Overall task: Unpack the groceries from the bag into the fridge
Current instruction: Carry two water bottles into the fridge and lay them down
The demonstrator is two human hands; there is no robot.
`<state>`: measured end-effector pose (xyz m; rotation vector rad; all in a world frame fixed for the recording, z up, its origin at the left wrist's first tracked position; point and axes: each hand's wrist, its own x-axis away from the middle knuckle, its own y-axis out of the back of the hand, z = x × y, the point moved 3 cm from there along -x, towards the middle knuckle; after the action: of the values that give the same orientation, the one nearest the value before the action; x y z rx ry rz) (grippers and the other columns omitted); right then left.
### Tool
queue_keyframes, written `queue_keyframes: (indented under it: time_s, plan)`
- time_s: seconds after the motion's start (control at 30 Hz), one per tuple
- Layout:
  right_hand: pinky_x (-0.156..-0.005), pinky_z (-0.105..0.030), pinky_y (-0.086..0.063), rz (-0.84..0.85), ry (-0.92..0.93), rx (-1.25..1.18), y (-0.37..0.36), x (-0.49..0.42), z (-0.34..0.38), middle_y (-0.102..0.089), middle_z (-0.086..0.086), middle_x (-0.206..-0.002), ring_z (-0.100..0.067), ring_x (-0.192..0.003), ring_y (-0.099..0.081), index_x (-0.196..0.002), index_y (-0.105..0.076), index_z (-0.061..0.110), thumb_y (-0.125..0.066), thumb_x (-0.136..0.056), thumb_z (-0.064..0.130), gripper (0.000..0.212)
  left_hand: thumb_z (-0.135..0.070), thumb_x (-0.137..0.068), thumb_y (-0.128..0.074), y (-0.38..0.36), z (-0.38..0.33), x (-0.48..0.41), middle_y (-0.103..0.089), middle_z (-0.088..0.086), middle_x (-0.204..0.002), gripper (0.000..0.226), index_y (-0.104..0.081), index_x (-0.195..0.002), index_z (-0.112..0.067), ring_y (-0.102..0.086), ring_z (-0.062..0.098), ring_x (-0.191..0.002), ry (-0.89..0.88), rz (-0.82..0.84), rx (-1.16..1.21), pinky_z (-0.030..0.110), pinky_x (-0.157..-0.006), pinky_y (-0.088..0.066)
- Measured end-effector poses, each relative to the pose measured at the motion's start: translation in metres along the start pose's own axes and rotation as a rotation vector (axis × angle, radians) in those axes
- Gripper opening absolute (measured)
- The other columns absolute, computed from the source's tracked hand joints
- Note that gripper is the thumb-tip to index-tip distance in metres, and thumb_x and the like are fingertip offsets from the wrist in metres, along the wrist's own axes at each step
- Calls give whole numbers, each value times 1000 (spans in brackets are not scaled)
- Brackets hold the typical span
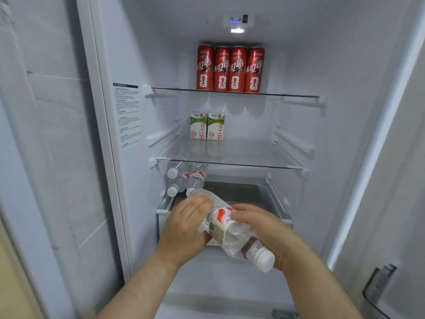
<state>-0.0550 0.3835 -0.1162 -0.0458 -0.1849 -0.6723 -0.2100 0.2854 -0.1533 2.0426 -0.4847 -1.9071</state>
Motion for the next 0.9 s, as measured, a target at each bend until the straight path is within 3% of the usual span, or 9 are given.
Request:
queue_keyframes:
  time_s: [0.13, 0.3, 0.4, 0.5, 0.57, 0.7, 0.83, 0.9]
  plan:
    - [-78, -55, -59, -59, 35, -8, -3, -13, 1, -67, -8, -113, -33, -97, -70, -112, -66, 29, -74, -81, 28, 33, -39, -75, -79, -6, 10, -7, -62, 6, -130, 62, -58, -126, -12, -51, 16, -126, 29, -5, -29, 25, -111, -35]
    - [-77, -50, -61, -141, 47, -83, -12, -41, 3, -66, -6, -113, -31, -97, -69, -115, -63, 28, -67, -89, 23, 27, -35, -65, -89, -22, 38, -16, -54, 5, -138, 86, -46, -138, -20, -38, 17, -127, 250, 114, -81, 31, -98, -35]
    - [-66, -42, -59, -184, 54, -159, -17, -64, 4, -67, -10, -113, -34, -96, -69, -118, -65, 24, -66, -90, 19, 28, -31, -73, -83, -34, 63, -14, -46, -2, -144, 81, -41, -143, -25, -29, 12, -131, 351, 189, -35, 30, -105, -30]
    - [-58, -37, -56, -239, 59, -255, -20, -86, 6, -68, -13, -112, -36, -94, -70, -118, -65, 20, -65, -90, 16, 28, -33, -77, -77, -39, 96, -5, -50, -6, -133, 60, -51, -130, -24, -39, 14, -127, 411, 179, -5, 34, -108, -39]
    - [-57, -35, -56, -264, 84, -268, -23, -99, 11, -67, -12, -112, -34, -93, -69, -118, -63, 21, -65, -91, 17, 27, -50, -80, -65, -42, 115, 3, -57, -5, -126, 51, -58, -122, -22, -49, 19, -121, 454, 231, -70, 33, -103, -42]
    - [-70, -42, -59, -307, 131, -257, -31, -129, 19, -65, -8, -108, -29, -94, -67, -107, -64, 22, -63, -93, 19, 14, -78, -69, -45, -56, 124, 19, -59, -8, -118, 71, -63, -113, -26, -53, 17, -114, 476, 459, -123, 30, -99, -40]
    - [-60, -32, -57, -334, 148, -206, -42, -162, 20, -64, -4, -110, -23, -91, -66, -118, -62, 24, -62, -94, 22, 23, -77, -72, -47, -65, 129, 32, -61, -13, -107, 58, -65, -103, -32, -56, 13, -104, 456, 447, -170, 28, -91, -39]
    - [-73, -40, -60, -334, 133, -196, -45, -177, 20, -61, -3, -115, -24, -95, -65, -122, -58, 29, -62, -95, 24, 28, -75, -75, -47, -68, 134, 35, -64, -12, -108, 56, -69, -104, -32, -59, 15, -103, 463, 411, -170, 29, -89, -40]
